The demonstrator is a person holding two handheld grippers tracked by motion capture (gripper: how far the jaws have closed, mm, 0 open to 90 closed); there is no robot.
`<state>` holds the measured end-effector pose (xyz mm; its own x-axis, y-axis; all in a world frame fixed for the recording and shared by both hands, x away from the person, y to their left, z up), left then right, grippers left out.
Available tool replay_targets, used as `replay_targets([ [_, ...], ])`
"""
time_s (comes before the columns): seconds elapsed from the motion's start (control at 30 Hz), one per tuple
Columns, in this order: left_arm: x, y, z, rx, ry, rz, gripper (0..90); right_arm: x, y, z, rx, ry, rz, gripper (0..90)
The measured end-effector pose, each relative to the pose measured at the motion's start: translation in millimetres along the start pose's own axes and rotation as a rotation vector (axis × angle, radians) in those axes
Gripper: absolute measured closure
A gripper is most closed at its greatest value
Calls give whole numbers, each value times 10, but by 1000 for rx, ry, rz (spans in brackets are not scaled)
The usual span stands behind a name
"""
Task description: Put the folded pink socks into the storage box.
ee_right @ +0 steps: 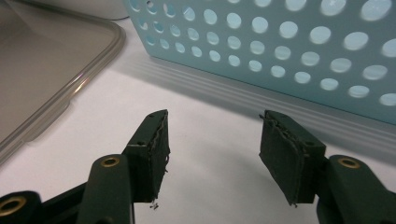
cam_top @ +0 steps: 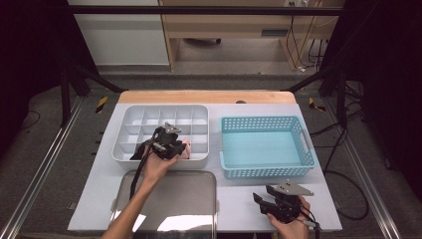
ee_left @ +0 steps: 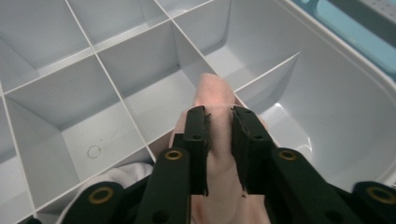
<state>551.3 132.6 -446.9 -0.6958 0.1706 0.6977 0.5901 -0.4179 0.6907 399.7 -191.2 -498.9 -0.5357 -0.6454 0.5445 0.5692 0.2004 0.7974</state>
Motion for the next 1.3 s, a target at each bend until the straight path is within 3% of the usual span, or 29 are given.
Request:
replay_targets([
  [0.07, -23, -17, -14, 1, -10, 31, 815, -1, 0, 1, 1, 1, 0, 424],
  [0.17, -84, -58, -44, -36, -10, 71, 841, -5, 1, 10, -2, 6, 1, 424],
  [0.3, -102, -60, -35, -20, -27, 82, 840, -11, 0, 11, 1, 6, 5, 424],
  [0.37, -82, -67, -28, -20, -32, 67, 820, -12, 3, 18, 2, 9, 4, 423],
  [0.47, 5, -61, 18, 13, -60, 26, 722, -2, 11, 18, 4, 7, -2, 423],
  [0.6, 256, -73, 146, 52, -75, -73, 653, 12, 26, 32, 4, 8, -13, 421],
  [0.67, 343, -97, 202, 62, -79, -99, 618, 17, 37, 50, 4, 14, -17, 421],
  [0.87, 630, -287, 423, 108, -97, -159, 554, 17, 71, 86, 12, 26, -28, 418],
  [1.3, 1049, -818, 839, 180, -61, -239, 500, -46, 211, 201, 24, 59, -23, 385],
])
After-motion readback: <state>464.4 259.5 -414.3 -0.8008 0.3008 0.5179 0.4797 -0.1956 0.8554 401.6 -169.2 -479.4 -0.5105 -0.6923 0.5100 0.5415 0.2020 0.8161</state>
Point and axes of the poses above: each handheld gripper's, and its own axes: x roughly backward along the jaws, y roughly out of its top, z roughly to its left, the point moved 4 cm from there along -x, roughly forward along the jaws, and after that the axes turned 14 degrees about y, right-handed, at the moved point
